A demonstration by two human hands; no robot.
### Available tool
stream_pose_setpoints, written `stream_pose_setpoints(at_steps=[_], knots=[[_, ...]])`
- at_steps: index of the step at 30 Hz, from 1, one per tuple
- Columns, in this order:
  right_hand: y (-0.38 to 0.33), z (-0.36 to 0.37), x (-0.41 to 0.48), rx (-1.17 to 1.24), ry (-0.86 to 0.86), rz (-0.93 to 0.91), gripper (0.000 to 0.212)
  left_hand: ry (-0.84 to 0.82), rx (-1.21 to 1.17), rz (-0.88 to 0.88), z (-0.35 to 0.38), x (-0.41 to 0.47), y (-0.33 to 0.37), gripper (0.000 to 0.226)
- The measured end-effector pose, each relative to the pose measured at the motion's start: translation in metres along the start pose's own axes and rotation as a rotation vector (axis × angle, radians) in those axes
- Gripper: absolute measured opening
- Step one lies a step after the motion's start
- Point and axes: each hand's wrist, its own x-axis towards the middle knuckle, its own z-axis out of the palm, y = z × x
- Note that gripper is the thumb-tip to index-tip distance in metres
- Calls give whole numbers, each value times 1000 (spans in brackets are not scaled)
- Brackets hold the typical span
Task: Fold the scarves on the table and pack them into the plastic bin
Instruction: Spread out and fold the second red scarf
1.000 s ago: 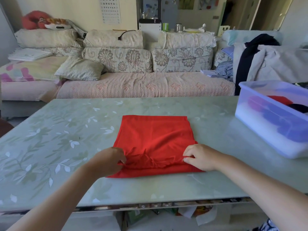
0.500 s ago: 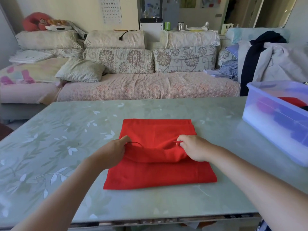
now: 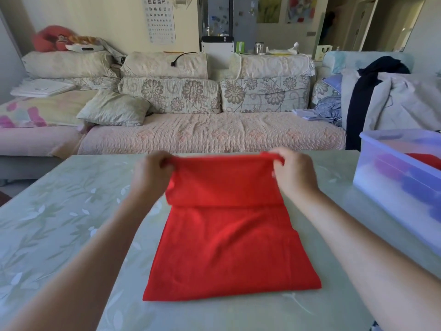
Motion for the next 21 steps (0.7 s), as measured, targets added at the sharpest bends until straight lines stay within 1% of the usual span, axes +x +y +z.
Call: stream_pose_setpoints(at_steps=[1,2,3,4,6,8,10,13,15,16,18,19,21], knots=[[-6,-6,7,50,147,-84,30,156,-42,59,-9,7,11,23],[-12,-11,10,75,231,-170,31,254,-76,122,-16,10,20,22],[-13,-13,9,93,248,-229,32,288,-96,167,-20,12,25,22],[-13,-13,6,100,218,-262,35,271,-94,188,-21,10,26,20],[-6,-7,-12,76,60,-266,39,169,-26,218,-15,4,16,14],[4,-6,-27,20,-123,-235,33,44,49,289,-9,-8,-2,11],[11,-10,-37,-64,-288,-171,28,-137,121,323,-7,-25,-20,13],[16,-19,-50,-154,-483,-87,27,-434,220,306,-10,-53,-39,10],[17,-24,-58,-220,-589,-51,26,-575,285,292,-12,-67,-42,6],[17,-27,-61,-256,-626,-49,25,-606,306,290,-13,-72,-43,6],[18,-33,-66,-302,-642,-50,21,-608,324,298,-16,-80,-44,17],[19,-36,-67,-315,-623,-67,19,-598,321,301,-19,-83,-44,20],[22,-40,-70,-317,-549,-167,15,-598,307,312,-26,-89,-44,13]])
